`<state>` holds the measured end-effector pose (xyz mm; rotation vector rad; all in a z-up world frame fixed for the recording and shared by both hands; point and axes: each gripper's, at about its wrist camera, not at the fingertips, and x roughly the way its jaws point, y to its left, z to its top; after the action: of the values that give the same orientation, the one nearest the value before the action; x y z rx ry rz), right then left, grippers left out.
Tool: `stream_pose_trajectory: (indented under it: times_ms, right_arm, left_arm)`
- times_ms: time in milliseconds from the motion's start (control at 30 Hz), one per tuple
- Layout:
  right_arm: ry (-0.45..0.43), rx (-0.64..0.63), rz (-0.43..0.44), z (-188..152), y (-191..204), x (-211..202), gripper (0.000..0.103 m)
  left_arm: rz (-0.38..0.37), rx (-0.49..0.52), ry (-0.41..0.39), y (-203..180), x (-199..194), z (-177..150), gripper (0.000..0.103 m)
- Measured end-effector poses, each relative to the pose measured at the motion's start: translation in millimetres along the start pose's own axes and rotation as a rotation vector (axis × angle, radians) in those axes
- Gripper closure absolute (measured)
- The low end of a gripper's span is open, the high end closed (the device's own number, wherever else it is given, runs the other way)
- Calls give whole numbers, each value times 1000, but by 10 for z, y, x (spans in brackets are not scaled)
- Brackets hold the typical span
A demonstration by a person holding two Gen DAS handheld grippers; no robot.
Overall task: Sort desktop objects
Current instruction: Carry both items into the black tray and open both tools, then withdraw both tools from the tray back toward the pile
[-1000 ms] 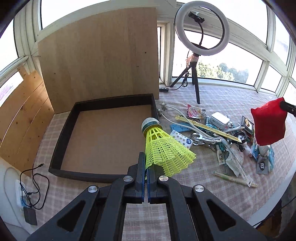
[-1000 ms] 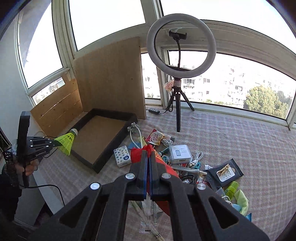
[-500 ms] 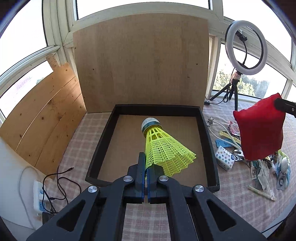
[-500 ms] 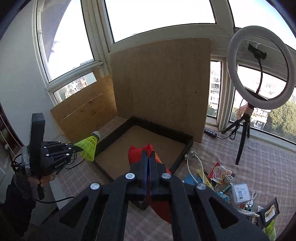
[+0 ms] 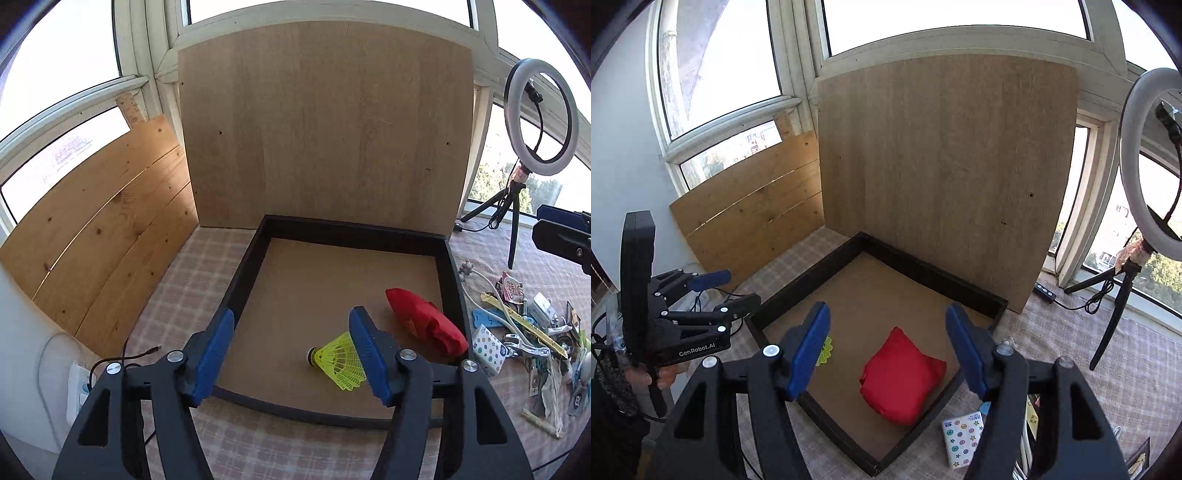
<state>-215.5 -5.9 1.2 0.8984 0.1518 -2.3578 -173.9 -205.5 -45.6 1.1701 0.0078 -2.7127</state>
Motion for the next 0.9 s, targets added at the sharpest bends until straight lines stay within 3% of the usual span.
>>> stream_pose_trajectory:
  times_ms: [267, 567, 700, 900]
  right_arm:
    - [32, 61, -35, -114, -294, 9, 39]
    - [1, 199, -128, -470, -1066, -585, 39]
    - [-1, 249, -180, -742, -1461, -921, 39]
    - [23, 328, -273, -1122, -2047, -1320, 39]
  left_arm:
    - [-31, 5, 39, -155, 68, -28, 40]
    - [-121, 50, 26, -530, -96, -64, 40]
    - [-177, 105, 40, -826, -85, -89, 40]
    - [-279, 280, 57, -1434, -92, -195, 40]
